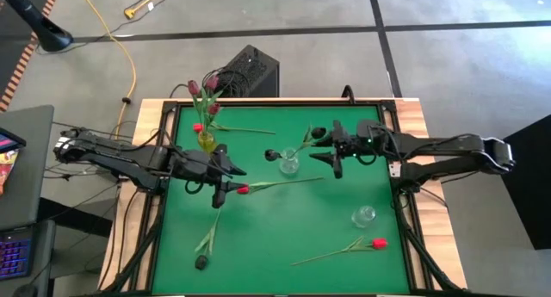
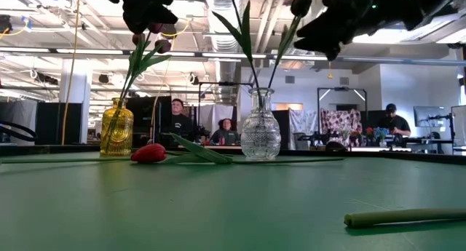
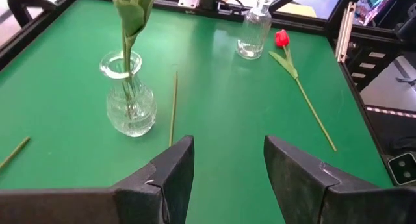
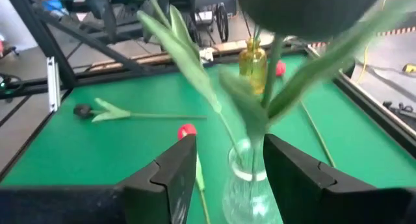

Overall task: Sort flowers into vase by color
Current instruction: Put the black flower into the left transparent vase

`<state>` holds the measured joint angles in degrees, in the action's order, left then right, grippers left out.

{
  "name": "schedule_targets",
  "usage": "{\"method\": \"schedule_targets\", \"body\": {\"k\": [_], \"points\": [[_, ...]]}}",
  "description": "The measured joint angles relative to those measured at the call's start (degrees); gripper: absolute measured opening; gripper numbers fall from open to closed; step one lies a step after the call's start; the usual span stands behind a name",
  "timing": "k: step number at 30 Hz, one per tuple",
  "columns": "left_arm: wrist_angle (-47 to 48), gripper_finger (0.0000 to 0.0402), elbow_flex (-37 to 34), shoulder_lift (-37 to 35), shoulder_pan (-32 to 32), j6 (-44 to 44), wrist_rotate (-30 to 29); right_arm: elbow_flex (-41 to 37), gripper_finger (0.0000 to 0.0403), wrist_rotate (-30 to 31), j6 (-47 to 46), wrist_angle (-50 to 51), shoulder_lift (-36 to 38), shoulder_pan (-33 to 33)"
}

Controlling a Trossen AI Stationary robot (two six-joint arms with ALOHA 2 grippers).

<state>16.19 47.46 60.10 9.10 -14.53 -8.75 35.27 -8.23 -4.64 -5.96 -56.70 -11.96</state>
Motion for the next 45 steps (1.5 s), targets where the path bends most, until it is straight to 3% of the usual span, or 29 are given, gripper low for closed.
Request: {"method": "schedule_targets", "body": {"k": [8, 17, 27, 34, 45], "points": [[4.74, 0.0174, 0.0, 0.0, 0.0, -2.41, 0.04, 0.02, 0.0203, 0.61, -4.37, 10.06, 6.29, -0.03], [13.69, 0.0174, 0.0, 0.0, 0.0, -8.27, 2.64, 0.02, 0.0203, 0.59, -6.04, 15.09, 6.83, 4.49], [28.61, 0.0174, -1.06, 0.63, 0.63, -32.74, 8.8, 0.02, 0.0203, 0.74, -10.37, 15.14, 6.81, 13.64], [27.13, 0.0174, -4.62, 4.54, 3.89, -46.05, 15.11, 0.02, 0.0203, 1.88, -10.43, 15.61, 6.79, 18.48], [20.01, 0.0174, -4.57, 18.1, 10.7, -56.71, 13.5, 0.02, 0.0203, 2.34, -8.66, 18.36, 6.79, 21.63]]}}
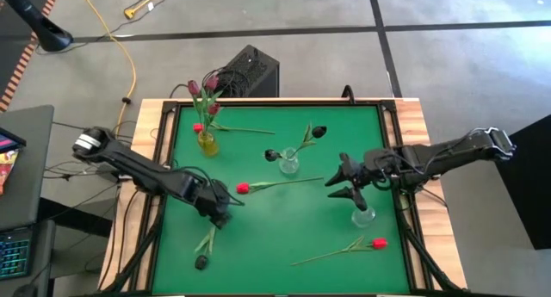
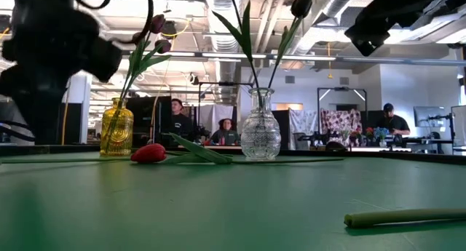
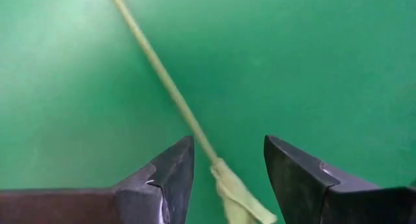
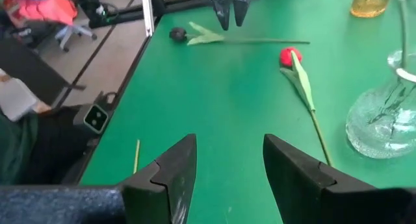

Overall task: Sort flowers into vase by color
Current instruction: Put the black flower into the left transparent vase

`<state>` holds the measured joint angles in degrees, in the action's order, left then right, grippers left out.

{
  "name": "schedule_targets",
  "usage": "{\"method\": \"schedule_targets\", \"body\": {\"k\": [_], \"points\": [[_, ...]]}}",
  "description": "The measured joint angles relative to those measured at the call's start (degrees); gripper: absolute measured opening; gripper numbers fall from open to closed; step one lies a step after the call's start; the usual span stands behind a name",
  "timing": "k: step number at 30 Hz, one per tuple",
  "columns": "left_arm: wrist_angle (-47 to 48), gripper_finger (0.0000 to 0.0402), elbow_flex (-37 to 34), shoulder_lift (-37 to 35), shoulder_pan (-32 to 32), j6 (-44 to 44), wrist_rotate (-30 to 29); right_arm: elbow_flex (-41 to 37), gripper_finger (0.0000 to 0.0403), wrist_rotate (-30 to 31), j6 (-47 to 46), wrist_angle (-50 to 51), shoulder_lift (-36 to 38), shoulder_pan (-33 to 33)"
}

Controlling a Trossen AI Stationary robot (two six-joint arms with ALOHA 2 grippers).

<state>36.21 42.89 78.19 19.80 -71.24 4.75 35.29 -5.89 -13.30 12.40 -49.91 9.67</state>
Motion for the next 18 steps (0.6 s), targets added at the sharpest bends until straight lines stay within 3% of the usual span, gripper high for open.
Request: {"method": "schedule_targets", "body": {"k": [8, 13, 18], "points": [[0.83, 0.0174, 2.2, 3.46, 0.4, 0.81, -5.14, 0.02, 0.0203, -0.04, 1.17, 3.34, 0.0, 0.52], [5.47, 0.0174, 2.33, 3.46, 1.7, -6.51, -8.07, 0.02, 0.0203, -0.19, 1.41, 6.6, 0.0, 0.52], [4.35, 0.0174, -0.47, 3.46, 4.67, -13.42, -9.35, 0.02, 0.0203, -0.35, 3.73, 9.29, 0.0, 0.83]]}}
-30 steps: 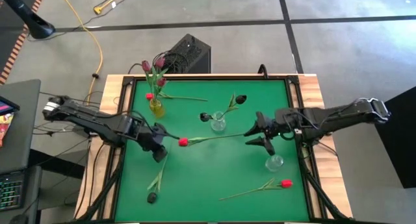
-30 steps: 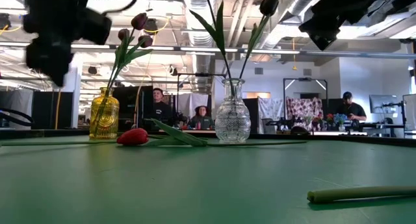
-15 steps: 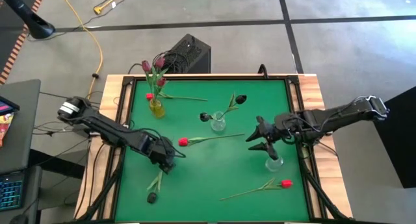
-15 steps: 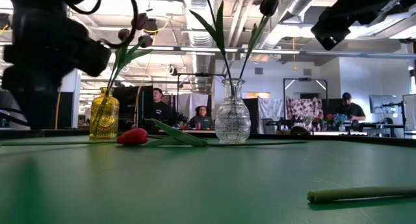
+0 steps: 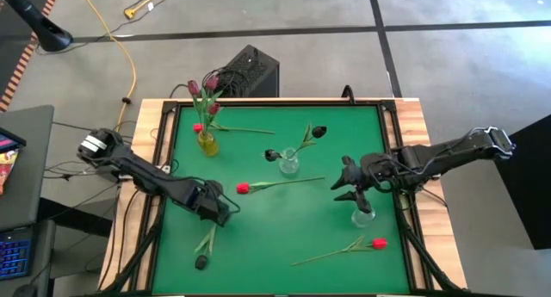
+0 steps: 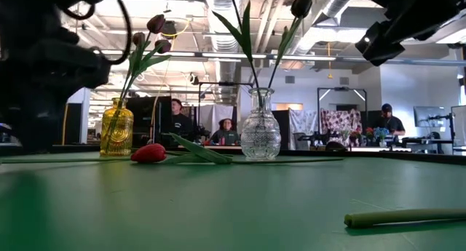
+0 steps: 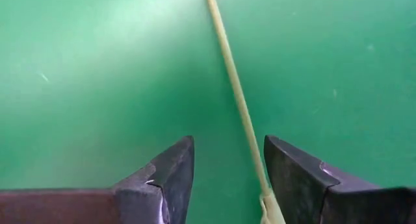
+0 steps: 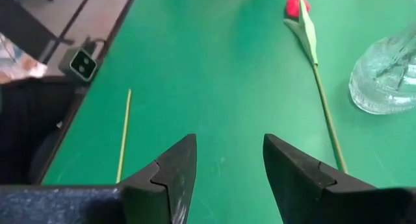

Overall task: Sort flowers into vase by color
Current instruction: Put the black flower into the left transparent vase

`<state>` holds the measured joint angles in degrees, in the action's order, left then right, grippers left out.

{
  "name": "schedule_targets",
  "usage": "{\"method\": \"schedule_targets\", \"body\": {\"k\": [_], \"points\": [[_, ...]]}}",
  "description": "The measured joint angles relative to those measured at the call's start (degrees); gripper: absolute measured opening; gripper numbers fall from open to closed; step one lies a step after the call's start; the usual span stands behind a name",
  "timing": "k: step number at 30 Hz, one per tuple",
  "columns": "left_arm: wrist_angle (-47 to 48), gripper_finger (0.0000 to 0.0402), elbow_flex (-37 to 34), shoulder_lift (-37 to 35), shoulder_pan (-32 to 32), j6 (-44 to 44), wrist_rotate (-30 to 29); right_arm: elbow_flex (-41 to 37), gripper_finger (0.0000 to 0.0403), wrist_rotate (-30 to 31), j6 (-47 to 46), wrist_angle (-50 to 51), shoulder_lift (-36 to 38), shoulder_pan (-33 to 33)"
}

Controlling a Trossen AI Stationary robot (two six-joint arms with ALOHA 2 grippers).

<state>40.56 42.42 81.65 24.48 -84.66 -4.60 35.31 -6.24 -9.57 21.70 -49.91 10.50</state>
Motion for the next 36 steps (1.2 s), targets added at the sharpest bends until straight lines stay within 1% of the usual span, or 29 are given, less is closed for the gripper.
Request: {"method": "schedule_targets", "body": {"k": [6, 14, 19, 24, 27, 29, 33, 36], "points": [[-9.37, 0.0174, -4.43, -0.02, 3.27, -5.97, 0.59, 0.0, 0.0203, 0.0, 1.2, 0.72, 0.0, 0.0], [-9.07, 0.0174, -4.7, 0.74, 6.39, -10.41, -3.81, 0.0, 0.0203, 0.07, 4.9, 0.34, 0.0, -0.09], [-9.54, 0.0174, -4.4, 3.7, 7.41, -10.65, -4.69, 0.0, 0.0203, 0.09, 5.65, -0.52, 0.0, -0.13], [-8.19, 0.0171, -1.66, 5.41, 7.33, -6.02, -5.12, 0.0, 0.0203, 0.13, 5.74, -0.86, 0.0, -0.13], [-5.81, 0.0154, 0.42, 5.75, 7.11, -2.43, -4.9, 0.0, 0.0203, 0.35, 5.72, -0.97, 0.0, -0.13], [-6.67, 0.0134, 1.53, 5.88, 7.08, -0.83, -4.85, 0.0, 0.0203, 0.35, 5.56, -1.34, 0.0, -0.13], [-8.47, 0.0086, 2.11, 7.48, 7.07, 1.08, -3.63, 0.0, 0.0203, 0.35, 5.13, -1.44, 0.0, -0.13], [-9.54, 0.0042, 2.39, 8.51, 6.64, 1.92, -2.71, 0.0, 0.0203, 0.35, 4.67, -1.79, 0.0, -0.13]]}}
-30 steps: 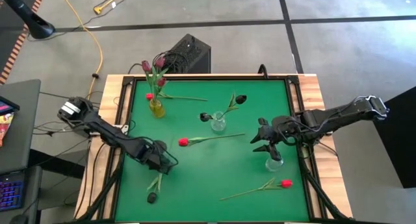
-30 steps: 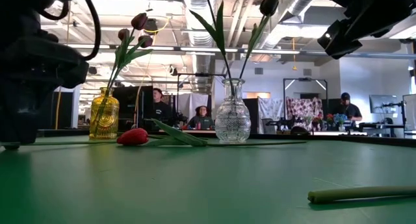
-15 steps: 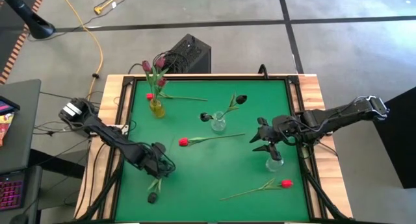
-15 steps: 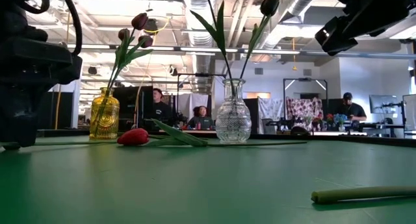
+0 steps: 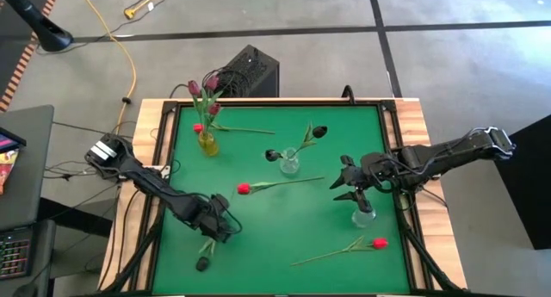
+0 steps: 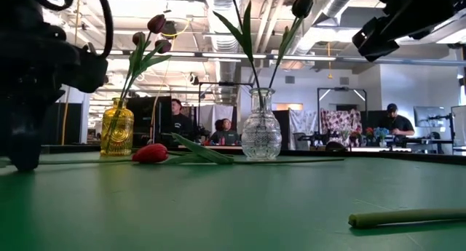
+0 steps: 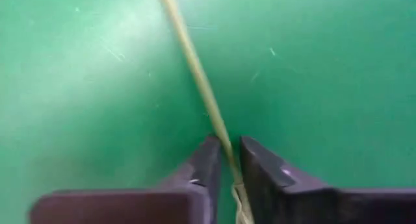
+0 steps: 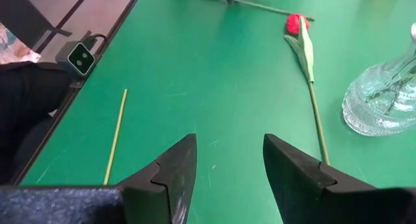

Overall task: Sort flowers into vase by color
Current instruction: Put the black flower into the left transparent vase

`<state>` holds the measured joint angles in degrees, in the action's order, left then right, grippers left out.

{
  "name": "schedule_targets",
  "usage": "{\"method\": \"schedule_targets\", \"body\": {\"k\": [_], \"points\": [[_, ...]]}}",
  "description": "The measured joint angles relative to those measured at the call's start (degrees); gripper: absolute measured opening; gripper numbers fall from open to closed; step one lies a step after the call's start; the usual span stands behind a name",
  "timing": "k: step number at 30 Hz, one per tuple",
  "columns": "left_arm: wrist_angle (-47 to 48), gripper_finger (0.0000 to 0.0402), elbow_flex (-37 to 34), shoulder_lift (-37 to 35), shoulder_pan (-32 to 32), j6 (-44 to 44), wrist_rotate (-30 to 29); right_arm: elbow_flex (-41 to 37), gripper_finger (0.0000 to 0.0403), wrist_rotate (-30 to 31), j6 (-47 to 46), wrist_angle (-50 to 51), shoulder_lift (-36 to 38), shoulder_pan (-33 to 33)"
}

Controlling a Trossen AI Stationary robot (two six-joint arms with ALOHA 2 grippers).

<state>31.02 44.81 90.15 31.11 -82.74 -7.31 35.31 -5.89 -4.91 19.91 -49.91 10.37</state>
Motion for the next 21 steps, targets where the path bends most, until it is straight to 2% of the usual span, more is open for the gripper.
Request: {"method": "schedule_targets", "body": {"k": [3, 10, 16, 18, 21], "points": [[0.35, 0.0008, 0.7, 0.0, -0.3, 1.14, -1.0, 0.0, 0.0203, 0.0, -0.12, -0.7, 0.02, 0.0], [5.68, 0.0001, 5.64, -3.35, -2.34, 6.72, -6.66, 0.88, 0.0203, 0.0, -0.2, -3.15, 0.02, 0.0], [15.44, 0.0, 11.94, -7.2, -4.33, 10.1, -11.53, 4.72, 0.0203, 0.0, 0.84, -3.58, 0.02, 0.49], [16.3, 0.0, 13.62, -8.68, -4.9, 11.32, -11.4, 5.37, 0.0203, -0.02, 2.11, -4.76, 0.02, 1.1], [16.49, 0.0, 14.63, -10.91, -6.02, 13.09, -6.83, 5.44, 0.0203, -0.02, 4.81, -6.84, 0.02, 2.64]]}}
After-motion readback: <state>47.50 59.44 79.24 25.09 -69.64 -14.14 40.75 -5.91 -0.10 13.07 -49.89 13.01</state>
